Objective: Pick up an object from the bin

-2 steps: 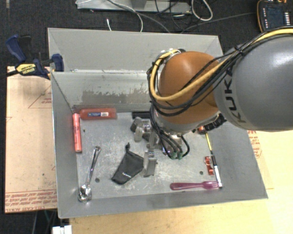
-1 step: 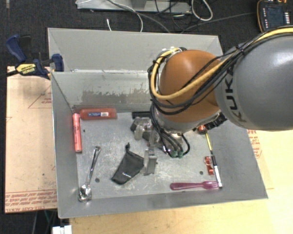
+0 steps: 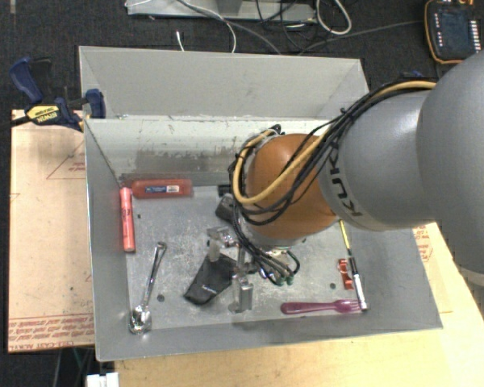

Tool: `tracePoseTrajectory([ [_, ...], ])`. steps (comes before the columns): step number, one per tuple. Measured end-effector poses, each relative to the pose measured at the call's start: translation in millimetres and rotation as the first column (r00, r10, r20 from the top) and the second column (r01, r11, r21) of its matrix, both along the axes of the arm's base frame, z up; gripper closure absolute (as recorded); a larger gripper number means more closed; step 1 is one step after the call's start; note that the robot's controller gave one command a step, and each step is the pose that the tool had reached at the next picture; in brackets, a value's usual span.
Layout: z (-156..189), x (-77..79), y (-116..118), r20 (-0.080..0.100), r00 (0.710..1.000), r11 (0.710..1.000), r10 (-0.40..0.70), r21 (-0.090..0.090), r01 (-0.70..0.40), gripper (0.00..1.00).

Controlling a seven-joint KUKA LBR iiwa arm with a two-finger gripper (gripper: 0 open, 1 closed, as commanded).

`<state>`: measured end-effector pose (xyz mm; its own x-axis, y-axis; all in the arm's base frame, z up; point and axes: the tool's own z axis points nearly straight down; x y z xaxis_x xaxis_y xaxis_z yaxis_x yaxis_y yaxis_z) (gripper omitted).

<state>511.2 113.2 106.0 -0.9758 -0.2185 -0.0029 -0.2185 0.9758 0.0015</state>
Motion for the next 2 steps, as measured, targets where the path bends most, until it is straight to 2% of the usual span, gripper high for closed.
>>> tracePoseTrajectory([
  [1,55.9,8.2,3.2,0.011,1.000,1.000,0.008,0.003,-0.008,0.00],
  [2,-7.3,2.5,7.4,-0.006,0.974,0.974,0.227,0.001,-0.227,0.00],
])
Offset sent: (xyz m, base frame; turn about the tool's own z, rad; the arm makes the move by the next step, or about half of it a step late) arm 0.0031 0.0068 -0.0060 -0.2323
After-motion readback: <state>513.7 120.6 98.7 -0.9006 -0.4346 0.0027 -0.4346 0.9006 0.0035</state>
